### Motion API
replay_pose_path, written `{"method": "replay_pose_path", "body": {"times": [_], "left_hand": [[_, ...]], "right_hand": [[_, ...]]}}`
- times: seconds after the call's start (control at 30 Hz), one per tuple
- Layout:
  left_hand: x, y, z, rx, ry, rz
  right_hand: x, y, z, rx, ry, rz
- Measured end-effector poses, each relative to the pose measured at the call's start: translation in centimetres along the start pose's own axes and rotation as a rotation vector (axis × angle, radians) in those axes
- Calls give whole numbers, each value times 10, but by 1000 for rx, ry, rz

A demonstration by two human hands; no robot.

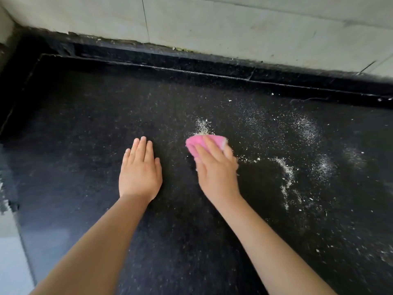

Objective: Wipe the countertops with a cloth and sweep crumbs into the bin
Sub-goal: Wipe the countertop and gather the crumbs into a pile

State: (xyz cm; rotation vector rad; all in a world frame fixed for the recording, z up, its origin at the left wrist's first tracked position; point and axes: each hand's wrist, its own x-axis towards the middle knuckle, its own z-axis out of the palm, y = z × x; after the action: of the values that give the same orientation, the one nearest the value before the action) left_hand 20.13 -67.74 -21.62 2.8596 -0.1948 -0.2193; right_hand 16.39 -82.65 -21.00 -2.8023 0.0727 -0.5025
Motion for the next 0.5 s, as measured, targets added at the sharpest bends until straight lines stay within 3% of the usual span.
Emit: {"method": "replay_pose_path", "body": {"times": [0.23,0.4,0.5], "left_hand": [[0,1,4,-20,40,-12],[0,1,4,-7,48,-17],[0,1,4,-3,50,-18]], "right_hand": [[-9,-4,15,-15,-159,-115],[-15,49,-2,-87,-46,76],[-15,46,-5,20,41,54]]}}
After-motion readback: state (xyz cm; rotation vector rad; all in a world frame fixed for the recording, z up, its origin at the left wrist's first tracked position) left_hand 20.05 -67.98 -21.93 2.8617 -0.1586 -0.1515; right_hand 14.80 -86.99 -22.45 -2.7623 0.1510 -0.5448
